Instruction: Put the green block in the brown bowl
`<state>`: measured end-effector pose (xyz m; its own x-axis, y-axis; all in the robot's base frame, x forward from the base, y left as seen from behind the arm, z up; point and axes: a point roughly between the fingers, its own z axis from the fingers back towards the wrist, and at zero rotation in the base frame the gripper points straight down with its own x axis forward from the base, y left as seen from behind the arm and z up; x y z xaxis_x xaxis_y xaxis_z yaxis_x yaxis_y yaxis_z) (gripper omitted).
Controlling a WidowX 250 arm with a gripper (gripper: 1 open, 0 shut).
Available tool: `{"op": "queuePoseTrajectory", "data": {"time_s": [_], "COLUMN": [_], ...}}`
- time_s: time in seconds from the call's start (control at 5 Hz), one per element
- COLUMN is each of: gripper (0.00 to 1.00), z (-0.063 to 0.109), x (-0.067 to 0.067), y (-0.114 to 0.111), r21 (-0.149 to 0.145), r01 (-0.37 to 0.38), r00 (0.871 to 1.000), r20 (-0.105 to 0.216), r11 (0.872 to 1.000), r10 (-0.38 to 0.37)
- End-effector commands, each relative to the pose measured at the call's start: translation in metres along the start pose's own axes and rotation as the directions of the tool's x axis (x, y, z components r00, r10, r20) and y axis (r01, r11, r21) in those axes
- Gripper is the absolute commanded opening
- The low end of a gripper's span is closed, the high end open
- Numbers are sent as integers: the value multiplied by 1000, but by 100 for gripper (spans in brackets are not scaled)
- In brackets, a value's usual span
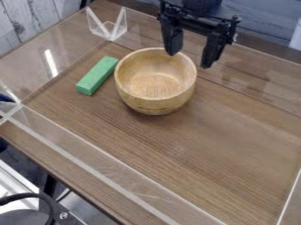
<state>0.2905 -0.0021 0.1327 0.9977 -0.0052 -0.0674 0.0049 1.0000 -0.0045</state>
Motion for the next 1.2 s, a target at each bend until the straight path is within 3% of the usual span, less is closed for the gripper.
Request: {"op": "queuePoseTrajectory", "data": {"time_s": [0.0, 0.4, 0.6, 0.8, 1.0], "gripper": [100, 100, 100, 100, 100], "z": [-5, -2, 2, -1, -6], "x": [-3, -26, -32, -37, -36], "y": [5, 47, 83, 104, 109], "r21": [2, 8, 11, 17, 22], "r01": [1, -38, -79, -116, -123], "r00": [1000, 999, 997, 993, 992], "r20": [-17, -7, 9, 15, 6], "r11": [1000, 999, 997, 993, 992], "r10": [-1, 38, 79, 116, 123]}}
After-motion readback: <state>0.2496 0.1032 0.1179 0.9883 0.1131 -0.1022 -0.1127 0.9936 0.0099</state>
